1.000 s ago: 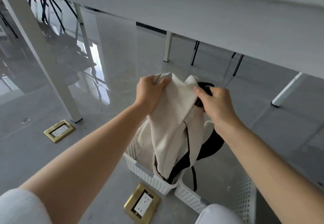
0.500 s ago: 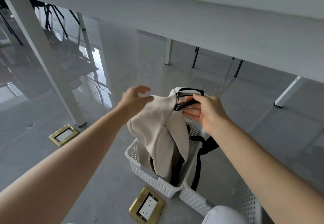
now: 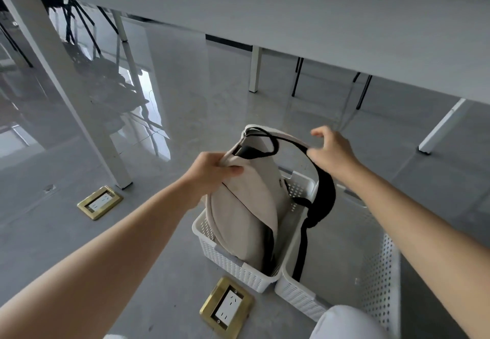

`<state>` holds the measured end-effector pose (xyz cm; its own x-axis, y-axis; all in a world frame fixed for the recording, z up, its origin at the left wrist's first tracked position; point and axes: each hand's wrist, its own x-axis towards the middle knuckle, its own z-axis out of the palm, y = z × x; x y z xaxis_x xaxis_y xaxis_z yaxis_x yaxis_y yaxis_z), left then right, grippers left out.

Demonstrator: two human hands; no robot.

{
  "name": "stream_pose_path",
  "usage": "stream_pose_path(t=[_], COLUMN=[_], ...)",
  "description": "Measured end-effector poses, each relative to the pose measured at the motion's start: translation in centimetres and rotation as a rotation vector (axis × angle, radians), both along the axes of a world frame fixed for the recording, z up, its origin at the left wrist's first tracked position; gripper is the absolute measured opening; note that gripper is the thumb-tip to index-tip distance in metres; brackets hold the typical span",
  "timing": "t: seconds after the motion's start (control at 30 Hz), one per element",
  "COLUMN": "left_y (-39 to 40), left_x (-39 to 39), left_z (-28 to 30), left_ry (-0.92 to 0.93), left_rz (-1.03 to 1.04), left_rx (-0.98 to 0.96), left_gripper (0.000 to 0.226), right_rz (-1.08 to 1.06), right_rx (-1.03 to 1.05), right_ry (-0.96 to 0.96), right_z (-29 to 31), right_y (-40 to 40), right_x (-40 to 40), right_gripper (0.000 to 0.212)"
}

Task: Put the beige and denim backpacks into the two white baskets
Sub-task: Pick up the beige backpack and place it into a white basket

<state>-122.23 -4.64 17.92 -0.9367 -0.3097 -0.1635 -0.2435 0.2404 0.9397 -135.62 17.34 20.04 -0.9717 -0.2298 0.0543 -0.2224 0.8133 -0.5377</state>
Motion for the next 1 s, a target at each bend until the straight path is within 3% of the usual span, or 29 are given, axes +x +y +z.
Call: stream_pose_path(t=[0.07, 0.17, 0.23, 0.3, 0.37, 0.5, 0.6, 0.73, 0.8, 0.93, 1.0], left_y=[-1.2, -2.5, -2.9, -3.3, -3.5, -3.6, -3.1, -2.6, -2.4, -2.1, -1.9], left_x=[0.3, 0.8, 1.3, 1.6, 1.9, 2.2, 2.1, 1.7, 1.6, 1.3, 1.1], left_z=[0.2, 0.3, 0.3, 0.1, 0.1, -0.3, -0.3, -0.2, -0.2, -0.1, -0.2], left_ry=[0.006, 0.025, 0.02, 0.02, 0.037, 0.067, 0.079, 0.09, 0.09, 0.102, 0.107], left_rz=[-0.028, -0.105, -0.155, -0.182, -0.172, -0.012, 0.085, 0.161, 0.176, 0.191, 0.211], left_rx=[0.072, 0.14, 0.176, 0.209, 0.242, 0.254, 0.265, 0.287, 0.29, 0.297, 0.289], left_gripper=[0.008, 0.011, 0.029, 0.034, 0.029, 0.026, 0.022, 0.022, 0.023, 0.02, 0.018], right_rz=[-0.015, 0.068, 0.12, 0.165, 0.187, 0.059, -0.149, -0.211, -0.228, -0.345, -0.409], right_rx=[0.29, 0.266, 0.096, 0.022, 0.091, 0.159, -0.094, -0.382, -0.557, -0.903, -0.919], right_ry=[-0.231, -0.512, -0.531, -0.543, -0.527, -0.458, -0.553, -0.351, -0.352, -0.439, -0.428], right_z=[-2.9, -5.1, -5.4, -5.7, -6.6, -7.1, -3.8, 1.9, 3.7, 1.3, -2.2], right_y=[1.8, 2.6, 2.0, 1.2, 0.8, 0.4, -1.1, -3.3, -4.2, -5.9, -6.1], right_x=[-2.0, -3.6, -3.4, -2.8, -2.1, -1.6, -1.6, -3.7, -4.2, -4.2, -3.4], right_gripper=[0.087, 0.111, 0.1, 0.067, 0.034, 0.024, 0.031, 0.029, 0.026, 0.034, 0.05])
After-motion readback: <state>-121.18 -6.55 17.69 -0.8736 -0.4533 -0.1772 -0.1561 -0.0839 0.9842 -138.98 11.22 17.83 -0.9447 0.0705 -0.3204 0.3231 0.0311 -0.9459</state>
